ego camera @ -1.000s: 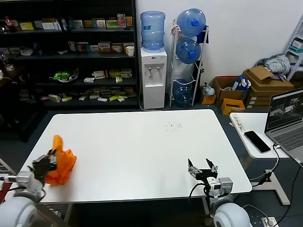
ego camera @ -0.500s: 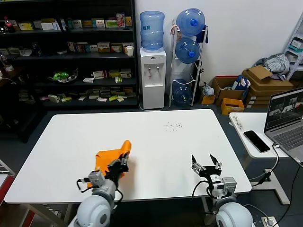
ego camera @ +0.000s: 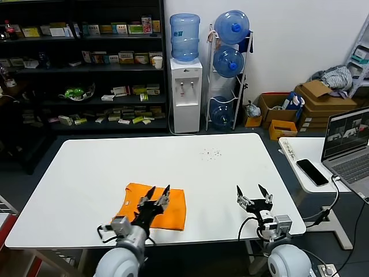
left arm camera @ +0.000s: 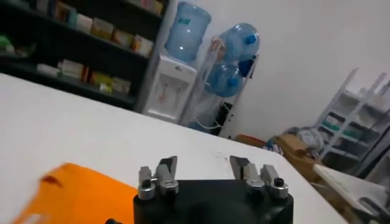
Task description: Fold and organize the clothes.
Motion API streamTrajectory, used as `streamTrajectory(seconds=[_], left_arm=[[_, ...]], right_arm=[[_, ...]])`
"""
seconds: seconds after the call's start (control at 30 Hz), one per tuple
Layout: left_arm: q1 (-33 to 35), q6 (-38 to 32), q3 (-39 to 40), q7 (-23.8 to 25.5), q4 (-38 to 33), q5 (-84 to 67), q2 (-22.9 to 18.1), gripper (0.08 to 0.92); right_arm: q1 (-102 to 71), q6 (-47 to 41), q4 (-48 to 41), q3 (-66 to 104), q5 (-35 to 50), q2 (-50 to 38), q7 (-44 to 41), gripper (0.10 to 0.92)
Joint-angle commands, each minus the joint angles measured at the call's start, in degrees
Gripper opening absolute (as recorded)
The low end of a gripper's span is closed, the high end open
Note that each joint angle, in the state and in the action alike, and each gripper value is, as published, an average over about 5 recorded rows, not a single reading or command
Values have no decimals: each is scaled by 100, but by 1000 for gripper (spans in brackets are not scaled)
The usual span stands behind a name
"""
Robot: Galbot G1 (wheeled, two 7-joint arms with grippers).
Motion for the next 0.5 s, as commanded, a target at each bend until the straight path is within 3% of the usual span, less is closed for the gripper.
streamTrajectory(seconds=[0.03, 0.2, 0.5], left_arm=[[1921, -2600, -2664, 2229, 1149, 1515, 475, 682], [1936, -3262, -2903, 2604, 1577, 1469, 69, 803], [1512, -3470, -2967, 2936, 1757, 1392, -632, 822]], right_arm=[[-249, 842, -273, 373, -101, 9, -674, 823], [-539, 1012, -128, 490, -156, 31, -836, 823], [-871, 1261, 34, 581, -273, 204, -1079, 823]])
